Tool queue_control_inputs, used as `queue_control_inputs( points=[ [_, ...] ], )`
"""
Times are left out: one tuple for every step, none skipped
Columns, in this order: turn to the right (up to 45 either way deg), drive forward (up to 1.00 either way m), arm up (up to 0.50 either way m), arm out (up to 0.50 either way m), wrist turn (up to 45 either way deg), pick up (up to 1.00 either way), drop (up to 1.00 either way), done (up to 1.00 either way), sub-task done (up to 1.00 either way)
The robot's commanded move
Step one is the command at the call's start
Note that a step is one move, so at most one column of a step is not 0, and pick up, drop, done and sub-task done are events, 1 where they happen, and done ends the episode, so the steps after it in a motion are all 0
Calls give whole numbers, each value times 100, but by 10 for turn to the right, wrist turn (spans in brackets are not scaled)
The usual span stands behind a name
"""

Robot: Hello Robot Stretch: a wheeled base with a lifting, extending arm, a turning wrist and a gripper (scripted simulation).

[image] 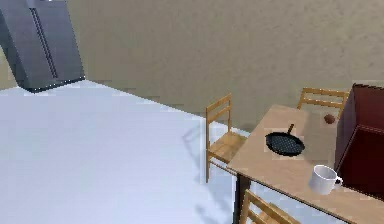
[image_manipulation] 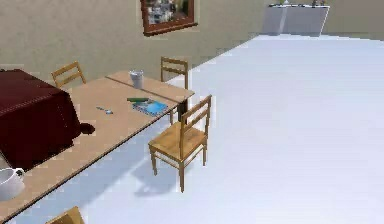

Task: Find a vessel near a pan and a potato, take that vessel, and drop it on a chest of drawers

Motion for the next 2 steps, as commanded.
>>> queue_control_inputs(
  points=[
    [-450,0,0,0,0,0,0,0,0],
    [450,0,0,0,0,0,0,0,0]
  ],
)
